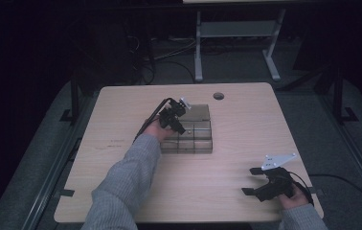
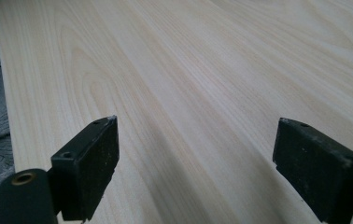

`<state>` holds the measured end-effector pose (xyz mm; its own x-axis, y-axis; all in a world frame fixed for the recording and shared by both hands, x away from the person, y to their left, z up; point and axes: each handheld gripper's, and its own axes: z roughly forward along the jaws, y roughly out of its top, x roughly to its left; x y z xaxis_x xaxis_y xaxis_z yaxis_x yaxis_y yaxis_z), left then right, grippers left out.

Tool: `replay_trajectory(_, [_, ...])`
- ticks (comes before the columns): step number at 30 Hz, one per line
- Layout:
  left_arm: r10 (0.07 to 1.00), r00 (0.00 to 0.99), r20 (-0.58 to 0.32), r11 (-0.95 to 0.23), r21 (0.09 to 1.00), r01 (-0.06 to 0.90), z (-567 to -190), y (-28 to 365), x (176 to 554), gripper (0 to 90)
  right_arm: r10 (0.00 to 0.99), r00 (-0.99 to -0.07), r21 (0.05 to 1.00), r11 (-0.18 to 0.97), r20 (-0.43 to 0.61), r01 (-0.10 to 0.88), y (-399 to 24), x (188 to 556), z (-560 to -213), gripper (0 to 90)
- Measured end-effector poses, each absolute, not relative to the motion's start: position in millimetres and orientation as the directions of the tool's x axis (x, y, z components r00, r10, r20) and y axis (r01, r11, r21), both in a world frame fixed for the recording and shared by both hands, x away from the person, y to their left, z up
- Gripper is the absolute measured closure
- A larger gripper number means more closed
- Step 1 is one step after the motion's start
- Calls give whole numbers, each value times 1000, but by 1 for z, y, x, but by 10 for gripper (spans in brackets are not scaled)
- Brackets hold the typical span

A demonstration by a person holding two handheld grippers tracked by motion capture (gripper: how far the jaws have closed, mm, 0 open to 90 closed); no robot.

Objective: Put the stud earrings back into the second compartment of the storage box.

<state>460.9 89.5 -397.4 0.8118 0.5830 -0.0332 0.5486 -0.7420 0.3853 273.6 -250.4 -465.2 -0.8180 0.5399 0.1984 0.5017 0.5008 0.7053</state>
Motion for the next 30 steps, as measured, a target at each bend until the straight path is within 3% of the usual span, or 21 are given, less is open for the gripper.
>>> replay_trajectory(30, [619,784,-51,-690,442,574,-392,189,379,604,574,-799,701,497,178,512,-254,272,-467,145])
